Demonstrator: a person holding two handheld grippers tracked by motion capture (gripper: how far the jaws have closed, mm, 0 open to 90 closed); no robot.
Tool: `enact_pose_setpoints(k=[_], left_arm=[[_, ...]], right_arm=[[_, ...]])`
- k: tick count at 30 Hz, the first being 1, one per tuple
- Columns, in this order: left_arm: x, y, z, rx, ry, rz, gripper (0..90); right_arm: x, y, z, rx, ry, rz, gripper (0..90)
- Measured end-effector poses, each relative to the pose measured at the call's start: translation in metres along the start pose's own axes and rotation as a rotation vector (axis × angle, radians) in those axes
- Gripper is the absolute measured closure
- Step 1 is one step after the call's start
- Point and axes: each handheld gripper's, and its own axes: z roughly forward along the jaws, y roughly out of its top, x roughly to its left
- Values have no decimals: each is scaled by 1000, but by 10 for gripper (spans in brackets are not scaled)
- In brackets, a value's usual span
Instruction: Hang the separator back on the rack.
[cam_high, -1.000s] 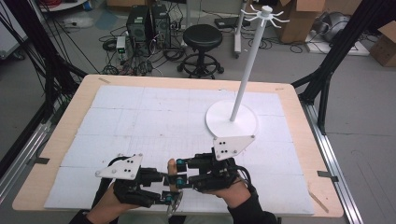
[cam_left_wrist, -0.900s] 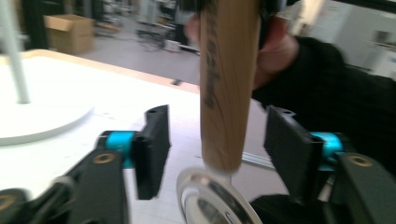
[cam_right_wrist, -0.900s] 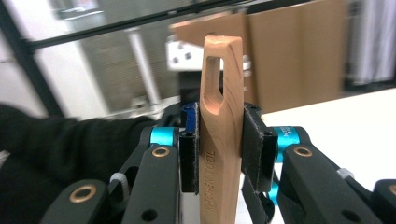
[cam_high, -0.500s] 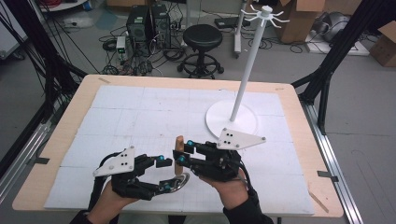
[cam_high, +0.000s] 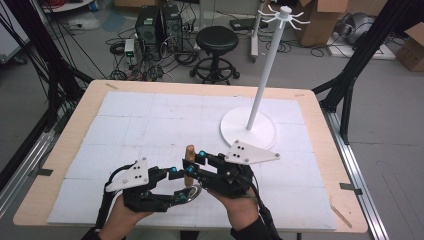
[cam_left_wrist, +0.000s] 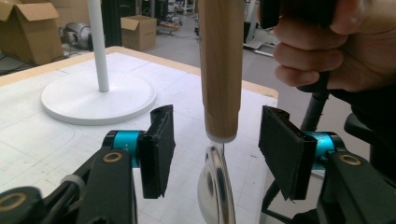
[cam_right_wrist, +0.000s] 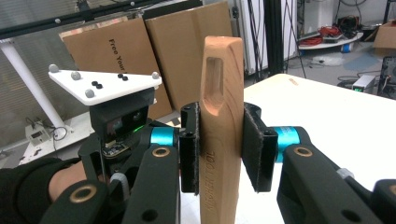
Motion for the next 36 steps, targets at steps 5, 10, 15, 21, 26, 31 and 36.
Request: enact_pose_setpoints(k=[5,10,15,21,26,31,36], left_arm=[[1,1,-1,0,33,-10,514],[1,1,-2,17,21,-8,593],[0,0,-1,27,10,4,689],[1,1,-2,37,5,-8,725],[3,1,-2,38,-55,-21,728],[5,2,-3,10,-174,-32,728],[3,3,-2,4,-254,-17,728]], right_arm=[[2,-2,3,2,-4,8,702],[3,-5,7,14,-6,17,703],[2,-8,9,13,-11,24,702],[1,-10,8,10,-4,41,698],[-6,-11,3,-27,49,-15,428],[-16,-12,-8,-59,181,-82,424],[-27,-16,-12,-40,366,-66,519]])
